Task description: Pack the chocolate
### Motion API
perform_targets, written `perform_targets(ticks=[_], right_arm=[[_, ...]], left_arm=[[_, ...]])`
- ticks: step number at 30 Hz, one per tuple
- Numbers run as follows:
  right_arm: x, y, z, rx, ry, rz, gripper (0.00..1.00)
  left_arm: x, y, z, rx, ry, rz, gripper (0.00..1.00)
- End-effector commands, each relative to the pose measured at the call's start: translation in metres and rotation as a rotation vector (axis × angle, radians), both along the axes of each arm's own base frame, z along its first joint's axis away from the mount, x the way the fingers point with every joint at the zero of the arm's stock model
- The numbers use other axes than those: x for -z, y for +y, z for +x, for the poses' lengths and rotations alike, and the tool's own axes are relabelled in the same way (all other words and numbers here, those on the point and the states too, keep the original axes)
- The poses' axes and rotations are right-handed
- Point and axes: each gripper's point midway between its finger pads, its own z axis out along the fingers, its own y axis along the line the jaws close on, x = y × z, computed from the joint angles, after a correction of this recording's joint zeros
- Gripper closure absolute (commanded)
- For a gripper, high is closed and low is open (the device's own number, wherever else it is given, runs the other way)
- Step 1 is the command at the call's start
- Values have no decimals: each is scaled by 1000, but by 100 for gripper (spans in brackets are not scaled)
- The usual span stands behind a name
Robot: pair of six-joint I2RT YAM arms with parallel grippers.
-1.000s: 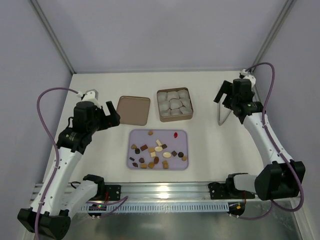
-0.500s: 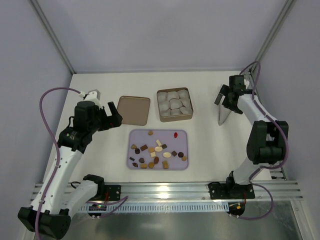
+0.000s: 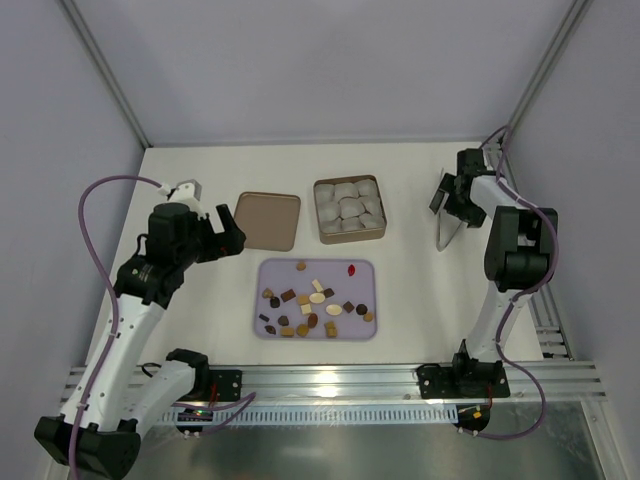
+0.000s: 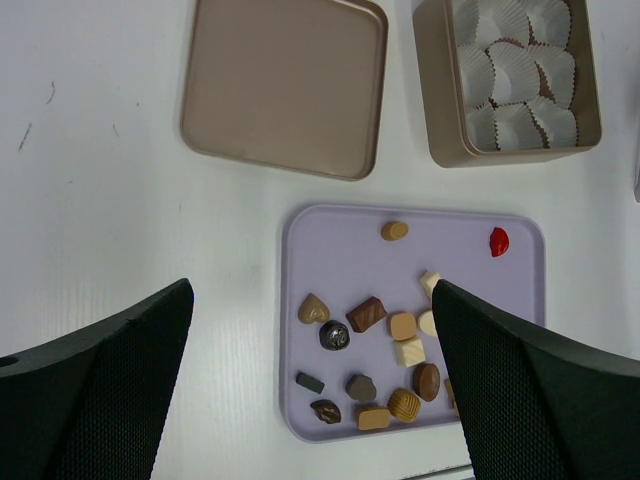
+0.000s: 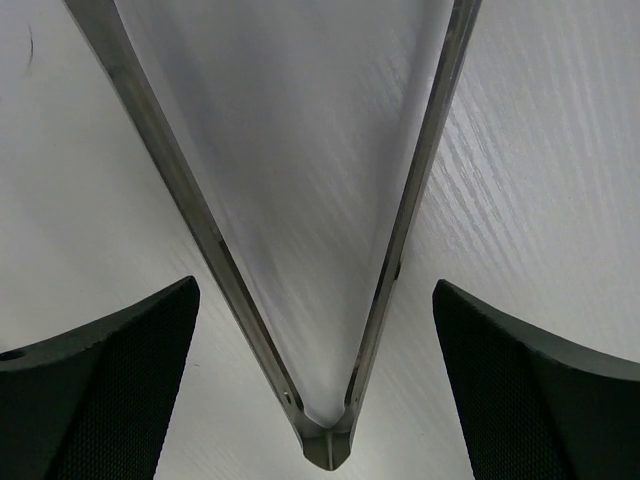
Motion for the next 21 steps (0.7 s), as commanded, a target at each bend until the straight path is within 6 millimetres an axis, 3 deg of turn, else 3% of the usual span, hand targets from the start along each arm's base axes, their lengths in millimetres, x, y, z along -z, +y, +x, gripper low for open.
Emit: perform_targets(ticks=[1,9,17,21], right_arm=[[-8,4,14,-30,-24,8,2],[12,3,13,-35,28,3,11],[29,4,9,-50,73,7,33],[21,8,10,-63,54,8,47]], left_arm=[[-4,-3,1,21,-12,3,0],[-1,-3,2,24,-1,8,0],[1,-5,2,30,8,5,0],[2,-5,2,29,10,8,0]])
